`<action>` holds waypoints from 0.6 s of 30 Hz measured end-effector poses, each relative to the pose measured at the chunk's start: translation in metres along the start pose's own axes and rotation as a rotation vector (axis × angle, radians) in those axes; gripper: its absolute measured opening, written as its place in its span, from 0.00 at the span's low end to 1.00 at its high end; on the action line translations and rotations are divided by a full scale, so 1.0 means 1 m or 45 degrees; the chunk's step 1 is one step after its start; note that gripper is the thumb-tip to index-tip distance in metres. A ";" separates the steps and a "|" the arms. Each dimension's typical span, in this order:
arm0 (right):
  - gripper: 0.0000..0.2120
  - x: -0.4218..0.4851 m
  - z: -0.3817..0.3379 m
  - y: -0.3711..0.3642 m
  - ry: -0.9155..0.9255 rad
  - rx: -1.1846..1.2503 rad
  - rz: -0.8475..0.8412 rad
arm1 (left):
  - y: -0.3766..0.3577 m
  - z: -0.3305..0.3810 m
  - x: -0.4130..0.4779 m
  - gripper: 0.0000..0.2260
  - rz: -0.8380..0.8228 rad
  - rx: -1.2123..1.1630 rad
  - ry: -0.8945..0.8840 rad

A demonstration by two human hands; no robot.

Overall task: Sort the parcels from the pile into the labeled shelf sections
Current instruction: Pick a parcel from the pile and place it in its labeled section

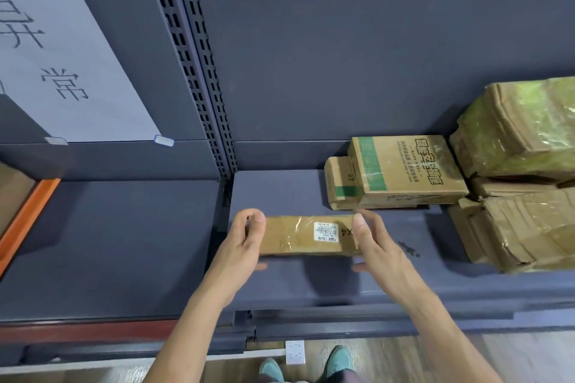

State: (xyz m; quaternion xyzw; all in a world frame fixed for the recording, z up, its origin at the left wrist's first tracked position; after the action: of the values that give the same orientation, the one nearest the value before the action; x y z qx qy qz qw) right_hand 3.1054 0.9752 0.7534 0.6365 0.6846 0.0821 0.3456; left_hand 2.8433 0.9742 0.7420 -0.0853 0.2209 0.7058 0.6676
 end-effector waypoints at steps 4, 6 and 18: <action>0.23 0.001 -0.002 -0.002 0.027 -0.029 0.066 | 0.006 -0.001 -0.003 0.25 0.079 -0.013 -0.087; 0.14 0.003 0.007 -0.009 -0.014 -0.085 0.074 | 0.006 -0.009 -0.003 0.16 0.081 0.001 -0.096; 0.14 0.014 0.040 -0.039 -0.004 -0.274 0.002 | 0.000 -0.047 0.004 0.29 -0.040 0.294 -0.063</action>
State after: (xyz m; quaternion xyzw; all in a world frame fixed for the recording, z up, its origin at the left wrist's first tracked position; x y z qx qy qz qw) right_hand 3.0976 0.9684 0.6971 0.5964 0.6707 0.1543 0.4130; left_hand 2.8346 0.9577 0.6986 0.0060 0.2828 0.6671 0.6892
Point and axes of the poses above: each hand's wrist, its own x-axis towards the middle knuckle, its own y-axis out of the back of the hand, z = x × y, the point moved 6 cm from there along x, towards the middle knuckle, and after that the axes turned 7 degrees about -x, right-handed, at the moved point
